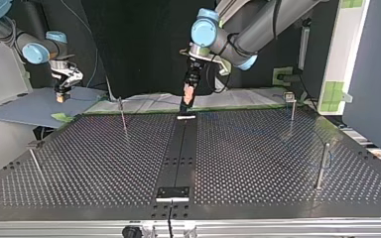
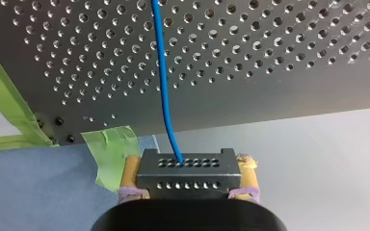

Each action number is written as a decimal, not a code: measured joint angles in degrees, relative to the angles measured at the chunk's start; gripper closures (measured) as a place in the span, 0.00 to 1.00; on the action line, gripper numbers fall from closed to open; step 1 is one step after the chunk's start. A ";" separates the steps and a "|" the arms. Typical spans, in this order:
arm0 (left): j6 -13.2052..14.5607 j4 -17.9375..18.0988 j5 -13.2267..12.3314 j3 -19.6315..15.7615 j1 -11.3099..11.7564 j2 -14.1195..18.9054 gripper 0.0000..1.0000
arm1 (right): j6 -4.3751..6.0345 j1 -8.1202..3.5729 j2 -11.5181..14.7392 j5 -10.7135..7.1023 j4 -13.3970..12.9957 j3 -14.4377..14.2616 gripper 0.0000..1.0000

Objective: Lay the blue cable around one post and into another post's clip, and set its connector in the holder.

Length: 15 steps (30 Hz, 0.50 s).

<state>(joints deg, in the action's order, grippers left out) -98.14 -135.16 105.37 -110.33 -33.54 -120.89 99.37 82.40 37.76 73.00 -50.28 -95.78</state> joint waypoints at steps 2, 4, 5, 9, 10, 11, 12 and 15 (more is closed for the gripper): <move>-1.18 0.83 -0.04 -1.21 1.23 1.23 0.00 | 0.13 0.00 0.00 -0.02 -0.03 0.00 1.00; -2.40 1.27 0.45 -2.45 2.47 2.47 0.00 | 0.23 0.00 0.00 -0.03 -0.05 0.00 1.00; -2.94 1.36 0.77 -3.00 3.02 3.02 0.00 | 0.26 0.00 0.00 -0.03 -0.07 0.00 1.00; -5.01 1.58 1.87 -5.12 5.12 5.12 0.00 | 0.30 0.00 -0.01 -0.03 -0.09 0.01 1.00; -5.60 1.80 2.03 -5.77 5.76 5.77 0.00 | 0.31 0.00 -0.01 -0.03 -0.09 0.01 1.00; -6.06 2.09 2.12 -6.27 6.22 6.29 0.00 | 0.31 0.00 -0.01 -0.04 -0.08 0.01 1.00; -6.48 2.43 2.18 -6.79 6.58 6.80 0.00 | 0.31 0.00 0.00 -0.03 -0.06 0.01 1.00; -7.68 3.74 2.38 -8.39 7.57 8.41 0.00 | 0.32 0.00 -0.01 -0.04 -0.03 0.01 1.00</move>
<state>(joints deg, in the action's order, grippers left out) -105.82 -131.41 107.75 -118.72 -25.96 -112.48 99.69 82.40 37.75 72.96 -50.31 -95.77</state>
